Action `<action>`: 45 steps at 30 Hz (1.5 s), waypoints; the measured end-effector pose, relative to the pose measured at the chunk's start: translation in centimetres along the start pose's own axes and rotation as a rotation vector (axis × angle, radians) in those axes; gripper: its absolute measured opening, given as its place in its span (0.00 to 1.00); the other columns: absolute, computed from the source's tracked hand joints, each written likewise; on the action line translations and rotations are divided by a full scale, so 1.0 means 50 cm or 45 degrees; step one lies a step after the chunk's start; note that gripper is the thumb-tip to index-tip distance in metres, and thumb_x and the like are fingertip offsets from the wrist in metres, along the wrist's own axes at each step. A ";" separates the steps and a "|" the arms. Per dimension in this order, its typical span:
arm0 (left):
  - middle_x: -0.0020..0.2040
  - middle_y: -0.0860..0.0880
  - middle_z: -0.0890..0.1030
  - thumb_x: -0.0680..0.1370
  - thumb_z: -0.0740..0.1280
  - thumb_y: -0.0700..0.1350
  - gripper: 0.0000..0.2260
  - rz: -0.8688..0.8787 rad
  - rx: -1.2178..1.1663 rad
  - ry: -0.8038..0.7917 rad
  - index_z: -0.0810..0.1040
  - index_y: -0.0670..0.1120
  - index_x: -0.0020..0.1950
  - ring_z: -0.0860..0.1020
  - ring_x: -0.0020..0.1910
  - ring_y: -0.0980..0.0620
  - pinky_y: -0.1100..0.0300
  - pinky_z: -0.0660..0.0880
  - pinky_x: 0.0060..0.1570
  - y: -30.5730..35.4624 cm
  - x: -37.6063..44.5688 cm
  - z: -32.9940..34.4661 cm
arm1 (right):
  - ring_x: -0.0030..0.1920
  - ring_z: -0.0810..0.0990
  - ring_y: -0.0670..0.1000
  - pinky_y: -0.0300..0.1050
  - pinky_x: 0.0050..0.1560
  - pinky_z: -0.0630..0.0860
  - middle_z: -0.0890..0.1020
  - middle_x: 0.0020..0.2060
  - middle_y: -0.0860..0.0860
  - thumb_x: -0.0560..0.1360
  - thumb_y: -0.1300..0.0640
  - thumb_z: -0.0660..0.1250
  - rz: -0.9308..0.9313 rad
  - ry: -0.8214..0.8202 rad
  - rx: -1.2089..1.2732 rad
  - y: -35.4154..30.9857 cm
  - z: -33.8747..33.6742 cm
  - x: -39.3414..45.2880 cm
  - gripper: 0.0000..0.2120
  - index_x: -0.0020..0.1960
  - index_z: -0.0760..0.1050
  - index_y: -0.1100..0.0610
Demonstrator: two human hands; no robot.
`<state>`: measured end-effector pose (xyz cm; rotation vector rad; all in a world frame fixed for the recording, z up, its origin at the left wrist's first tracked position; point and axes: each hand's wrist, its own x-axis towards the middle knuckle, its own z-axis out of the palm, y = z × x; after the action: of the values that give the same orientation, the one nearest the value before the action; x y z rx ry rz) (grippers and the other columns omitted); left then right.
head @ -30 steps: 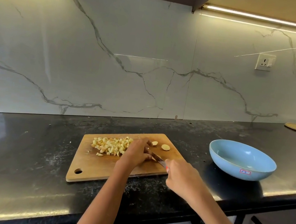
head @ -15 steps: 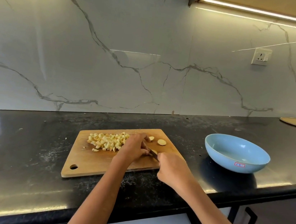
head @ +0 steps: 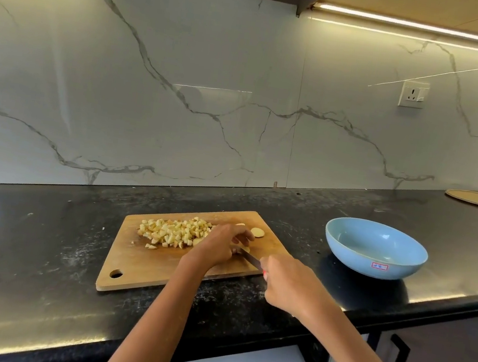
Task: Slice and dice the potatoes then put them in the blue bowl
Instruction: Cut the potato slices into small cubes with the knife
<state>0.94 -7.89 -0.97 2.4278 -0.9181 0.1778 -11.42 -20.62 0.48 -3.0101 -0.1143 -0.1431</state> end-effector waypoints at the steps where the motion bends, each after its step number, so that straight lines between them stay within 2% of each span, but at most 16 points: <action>1: 0.55 0.48 0.79 0.74 0.63 0.27 0.18 0.007 0.001 -0.001 0.77 0.45 0.58 0.76 0.55 0.53 0.67 0.72 0.53 -0.003 0.001 0.000 | 0.36 0.70 0.49 0.39 0.32 0.64 0.67 0.33 0.47 0.77 0.60 0.61 0.001 -0.001 -0.005 0.003 -0.005 -0.005 0.02 0.45 0.69 0.56; 4: 0.56 0.49 0.79 0.74 0.62 0.27 0.17 0.019 0.003 -0.009 0.78 0.44 0.57 0.75 0.55 0.54 0.69 0.70 0.52 -0.007 0.000 0.000 | 0.28 0.65 0.46 0.38 0.27 0.59 0.66 0.29 0.48 0.74 0.63 0.60 0.042 -0.006 0.026 0.018 -0.021 -0.016 0.13 0.34 0.62 0.53; 8: 0.56 0.48 0.79 0.74 0.63 0.29 0.16 0.015 -0.018 0.007 0.79 0.44 0.56 0.75 0.54 0.55 0.68 0.70 0.52 -0.011 -0.003 -0.001 | 0.28 0.65 0.47 0.40 0.27 0.60 0.66 0.29 0.49 0.75 0.62 0.57 0.022 0.043 0.038 0.033 -0.043 -0.032 0.16 0.31 0.59 0.50; 10: 0.55 0.48 0.79 0.74 0.63 0.29 0.16 0.018 -0.011 0.023 0.79 0.44 0.57 0.75 0.52 0.54 0.68 0.70 0.51 -0.011 -0.003 -0.002 | 0.29 0.67 0.48 0.41 0.28 0.61 0.69 0.30 0.50 0.75 0.62 0.57 0.031 0.084 0.071 0.044 -0.047 -0.034 0.12 0.35 0.69 0.52; 12: 0.55 0.47 0.79 0.74 0.63 0.29 0.16 0.015 -0.001 0.053 0.79 0.43 0.57 0.76 0.54 0.52 0.66 0.71 0.53 -0.011 -0.003 -0.002 | 0.31 0.71 0.51 0.42 0.29 0.63 0.73 0.32 0.52 0.75 0.63 0.57 0.073 0.122 0.116 0.052 -0.047 -0.029 0.11 0.47 0.78 0.57; 13: 0.56 0.46 0.79 0.74 0.63 0.29 0.16 0.013 -0.001 0.062 0.79 0.43 0.57 0.76 0.55 0.51 0.65 0.72 0.54 -0.011 -0.003 -0.001 | 0.33 0.72 0.52 0.42 0.29 0.63 0.74 0.33 0.52 0.75 0.63 0.57 0.099 0.134 0.130 0.054 -0.045 -0.025 0.12 0.51 0.78 0.59; 19: 0.55 0.47 0.80 0.75 0.67 0.36 0.12 0.002 0.000 0.123 0.79 0.43 0.57 0.77 0.53 0.55 0.69 0.71 0.54 0.000 -0.010 0.013 | 0.39 0.74 0.52 0.42 0.35 0.67 0.74 0.41 0.51 0.76 0.60 0.58 0.240 0.140 0.148 0.046 -0.012 -0.015 0.08 0.51 0.74 0.56; 22: 0.54 0.47 0.81 0.74 0.69 0.39 0.11 -0.018 0.009 0.173 0.79 0.43 0.56 0.77 0.52 0.55 0.69 0.71 0.52 0.002 -0.012 0.019 | 0.39 0.73 0.51 0.41 0.36 0.67 0.73 0.42 0.51 0.77 0.60 0.57 0.246 0.140 0.153 0.037 -0.003 -0.016 0.05 0.48 0.71 0.54; 28: 0.50 0.45 0.81 0.72 0.72 0.43 0.12 -0.079 0.007 0.215 0.79 0.41 0.53 0.77 0.49 0.52 0.62 0.74 0.51 0.007 -0.009 0.020 | 0.46 0.78 0.52 0.42 0.41 0.70 0.72 0.39 0.49 0.77 0.60 0.58 0.181 0.090 0.166 0.018 0.015 0.002 0.08 0.54 0.73 0.55; 32: 0.48 0.44 0.82 0.70 0.74 0.41 0.12 -0.110 -0.037 0.238 0.80 0.39 0.51 0.79 0.48 0.51 0.62 0.75 0.51 0.002 -0.011 0.017 | 0.44 0.79 0.52 0.42 0.40 0.71 0.73 0.38 0.49 0.77 0.60 0.58 0.179 0.130 0.152 0.015 0.011 0.010 0.08 0.53 0.74 0.55; 36: 0.48 0.46 0.83 0.70 0.74 0.40 0.09 -0.092 -0.065 0.253 0.81 0.41 0.50 0.79 0.46 0.54 0.64 0.76 0.50 0.000 -0.013 0.013 | 0.42 0.79 0.50 0.42 0.39 0.72 0.74 0.37 0.49 0.78 0.59 0.58 0.154 0.183 0.150 0.014 0.008 0.009 0.07 0.51 0.74 0.55; 40: 0.47 0.47 0.83 0.71 0.73 0.40 0.07 -0.100 -0.070 0.244 0.83 0.42 0.48 0.79 0.44 0.56 0.65 0.76 0.50 0.001 -0.014 0.011 | 0.36 0.72 0.47 0.37 0.32 0.64 0.68 0.32 0.46 0.78 0.60 0.57 0.115 0.163 0.116 0.009 0.009 0.004 0.07 0.51 0.73 0.55; 42: 0.48 0.47 0.83 0.71 0.73 0.40 0.07 -0.113 -0.076 0.233 0.83 0.42 0.48 0.79 0.45 0.55 0.64 0.76 0.51 0.003 -0.015 0.010 | 0.37 0.72 0.47 0.38 0.36 0.66 0.66 0.33 0.46 0.78 0.60 0.57 0.114 0.163 0.083 0.004 0.010 0.004 0.07 0.53 0.73 0.56; 45: 0.48 0.47 0.84 0.71 0.72 0.40 0.07 -0.135 -0.085 0.213 0.84 0.42 0.48 0.80 0.46 0.54 0.61 0.77 0.52 0.004 -0.014 0.009 | 0.41 0.73 0.50 0.41 0.41 0.67 0.70 0.38 0.48 0.78 0.60 0.59 0.130 0.133 0.066 -0.012 0.010 0.006 0.07 0.54 0.73 0.57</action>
<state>0.25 -7.84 -1.45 2.3519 -0.7092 0.3016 -11.11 -19.95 0.10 -2.9419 0.0454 -0.2817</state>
